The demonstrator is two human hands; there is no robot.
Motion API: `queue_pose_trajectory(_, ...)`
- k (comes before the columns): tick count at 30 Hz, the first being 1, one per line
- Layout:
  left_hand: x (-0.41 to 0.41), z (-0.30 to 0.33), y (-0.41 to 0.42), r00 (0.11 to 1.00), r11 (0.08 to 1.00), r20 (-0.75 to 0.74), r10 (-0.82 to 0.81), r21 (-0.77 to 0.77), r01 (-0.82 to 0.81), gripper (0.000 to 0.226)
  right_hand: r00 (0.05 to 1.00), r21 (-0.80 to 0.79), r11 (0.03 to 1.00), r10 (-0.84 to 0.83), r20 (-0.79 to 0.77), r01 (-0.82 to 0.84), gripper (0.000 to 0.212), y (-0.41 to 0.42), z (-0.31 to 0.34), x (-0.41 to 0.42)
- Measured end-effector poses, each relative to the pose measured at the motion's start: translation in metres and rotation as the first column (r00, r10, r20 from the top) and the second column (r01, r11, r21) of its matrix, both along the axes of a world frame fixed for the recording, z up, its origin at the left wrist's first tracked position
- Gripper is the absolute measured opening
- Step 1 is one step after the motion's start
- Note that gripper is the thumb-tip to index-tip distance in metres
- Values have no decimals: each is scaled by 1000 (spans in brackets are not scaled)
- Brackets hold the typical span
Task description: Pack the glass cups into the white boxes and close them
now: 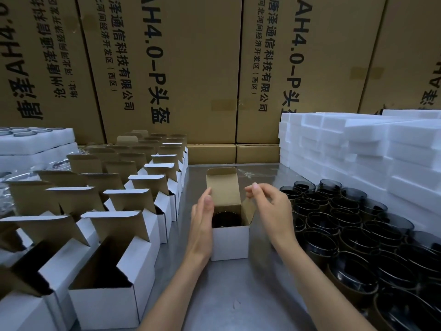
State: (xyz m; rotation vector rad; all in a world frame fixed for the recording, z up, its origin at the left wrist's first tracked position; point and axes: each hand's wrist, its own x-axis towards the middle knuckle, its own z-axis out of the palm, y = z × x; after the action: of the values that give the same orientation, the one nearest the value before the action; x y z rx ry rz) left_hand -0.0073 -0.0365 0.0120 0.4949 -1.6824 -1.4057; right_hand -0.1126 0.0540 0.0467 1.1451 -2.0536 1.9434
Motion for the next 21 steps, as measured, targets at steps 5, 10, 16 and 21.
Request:
queue_pose_trajectory(5, 2, 6, -1, 977, 974, -188, -103, 178, 137, 56, 856, -128, 974, 226, 465, -187, 29, -6, -9, 3)
queue_pose_trajectory(10, -1, 2, -2, 988, 989, -148, -52, 127, 71, 39, 747, -169, 915, 397, 534, -365, 36, -15, -21, 10)
queue_pose_trajectory(16, -1, 6, -2, 992, 977, -124, -12, 208, 38, 29, 757, -147, 923, 376, 534, -355, 31, -17, -25, 11)
queue_pose_trajectory(21, 3, 2, 0, 982, 952, -177, -66, 283, 115, 27, 781, -148, 928, 367, 506, -341, 22, -13, -29, 13)
